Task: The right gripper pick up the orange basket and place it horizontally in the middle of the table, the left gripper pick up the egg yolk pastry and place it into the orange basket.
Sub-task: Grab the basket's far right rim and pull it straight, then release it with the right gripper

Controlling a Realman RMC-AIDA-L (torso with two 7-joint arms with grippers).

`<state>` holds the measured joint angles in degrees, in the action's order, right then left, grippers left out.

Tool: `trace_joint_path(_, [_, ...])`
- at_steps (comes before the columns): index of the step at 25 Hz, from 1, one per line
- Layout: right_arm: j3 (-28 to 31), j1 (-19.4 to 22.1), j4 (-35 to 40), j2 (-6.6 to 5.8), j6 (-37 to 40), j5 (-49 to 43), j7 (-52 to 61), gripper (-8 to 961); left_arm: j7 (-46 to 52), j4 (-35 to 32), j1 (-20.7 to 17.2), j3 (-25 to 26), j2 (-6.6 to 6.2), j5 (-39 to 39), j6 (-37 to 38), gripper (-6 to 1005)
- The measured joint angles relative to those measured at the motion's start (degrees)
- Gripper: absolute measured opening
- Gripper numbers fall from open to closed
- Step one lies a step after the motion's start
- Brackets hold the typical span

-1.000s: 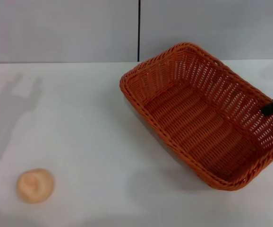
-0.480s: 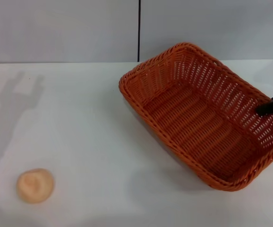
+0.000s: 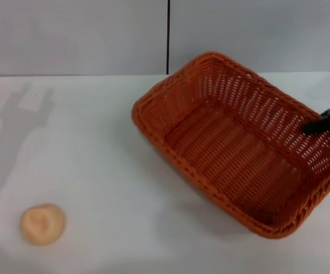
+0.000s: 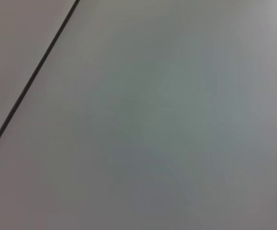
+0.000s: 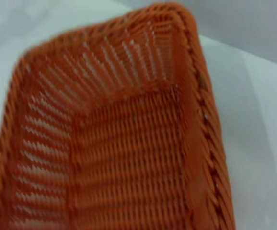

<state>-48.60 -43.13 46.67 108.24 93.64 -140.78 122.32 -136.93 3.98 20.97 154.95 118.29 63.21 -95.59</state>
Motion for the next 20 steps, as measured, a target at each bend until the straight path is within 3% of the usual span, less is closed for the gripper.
trace_joint_path(8, [2.6,2.7,4.5,-0.12,3.9,6.0,-1.3,202,0.0,0.0,0.0,0.3,0.08,0.0,0.5,586])
trace_joint_path(20, [9.8,3.1,4.3,-1.54,12.6,12.2,-4.4,225,0.0,-0.1,-0.1,0.4,0.09,0.0,0.5,582])
